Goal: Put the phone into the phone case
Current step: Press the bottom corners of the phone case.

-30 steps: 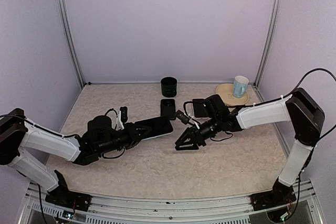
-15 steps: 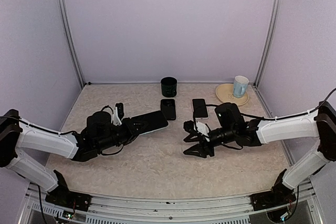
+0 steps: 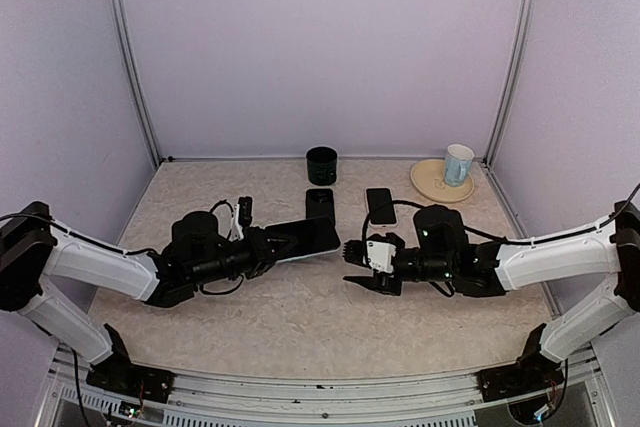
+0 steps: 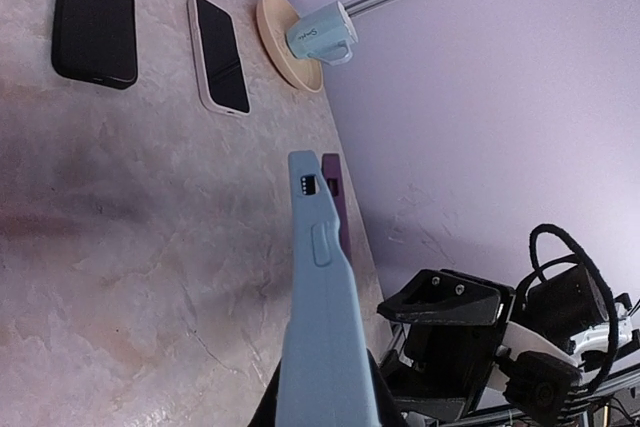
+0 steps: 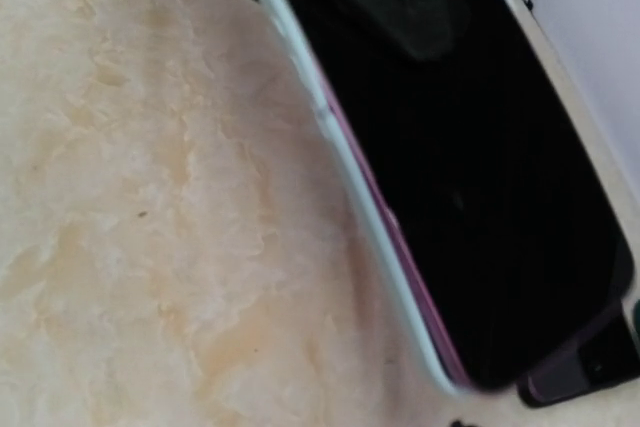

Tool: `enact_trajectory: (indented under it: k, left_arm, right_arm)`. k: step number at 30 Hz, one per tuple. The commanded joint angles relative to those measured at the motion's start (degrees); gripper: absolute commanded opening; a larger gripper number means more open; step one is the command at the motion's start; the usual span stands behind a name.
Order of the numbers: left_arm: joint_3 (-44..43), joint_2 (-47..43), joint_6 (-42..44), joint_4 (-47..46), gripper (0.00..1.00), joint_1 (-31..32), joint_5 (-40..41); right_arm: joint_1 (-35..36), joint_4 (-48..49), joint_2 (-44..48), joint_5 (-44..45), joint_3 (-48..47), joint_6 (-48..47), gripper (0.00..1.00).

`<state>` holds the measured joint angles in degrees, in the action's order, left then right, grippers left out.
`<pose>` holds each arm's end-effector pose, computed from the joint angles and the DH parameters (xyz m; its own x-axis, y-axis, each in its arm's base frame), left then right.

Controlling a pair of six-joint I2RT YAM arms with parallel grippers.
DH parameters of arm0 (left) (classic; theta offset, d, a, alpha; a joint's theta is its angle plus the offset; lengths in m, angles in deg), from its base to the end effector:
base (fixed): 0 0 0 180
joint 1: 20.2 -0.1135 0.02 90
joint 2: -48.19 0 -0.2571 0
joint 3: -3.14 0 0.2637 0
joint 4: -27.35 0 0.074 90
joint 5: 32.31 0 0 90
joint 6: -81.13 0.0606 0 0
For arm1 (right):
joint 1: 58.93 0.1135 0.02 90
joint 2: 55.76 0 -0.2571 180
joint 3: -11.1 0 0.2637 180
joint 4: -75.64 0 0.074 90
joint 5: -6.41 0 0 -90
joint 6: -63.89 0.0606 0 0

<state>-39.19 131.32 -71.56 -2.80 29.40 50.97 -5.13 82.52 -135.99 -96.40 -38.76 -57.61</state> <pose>0.2025 -0.2489 0.1716 -0.7932 -0.4295 -0.4317 0.2748 0.3802 -0.8832 0.1817 0.2710 0.1805 0.2732 -0.4894 -0.8282 -0.8963 0.1831 -0.4038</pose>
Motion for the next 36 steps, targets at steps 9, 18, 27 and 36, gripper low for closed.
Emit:
enact_trajectory:
  k: [9, 18, 27, 36]
  left_arm:
    - [-3.65, 0.55, -0.55, -6.97, 0.00, 0.91, -2.23]
    - [-3.70, 1.24, -1.20, -7.68, 0.00, 1.11, -2.88]
    - [-4.12, 1.20, -1.11, -6.69, 0.00, 1.11, -2.72]
    - [-4.49, 1.47, -1.02, -6.18, 0.00, 1.62, -3.08]
  right_arm:
    - [4.45, 2.88, -3.42, 9.70, -1.35, -6.08, 0.54]
    - [5.12, 4.16, -3.20, 14.93, -1.03, -7.30, 0.54]
    - [5.35, 3.36, -3.87, 14.96, -1.80, -8.02, 0.54]
    - [5.44, 3.34, -5.44, 16.94, -3.10, -7.99, 0.54]
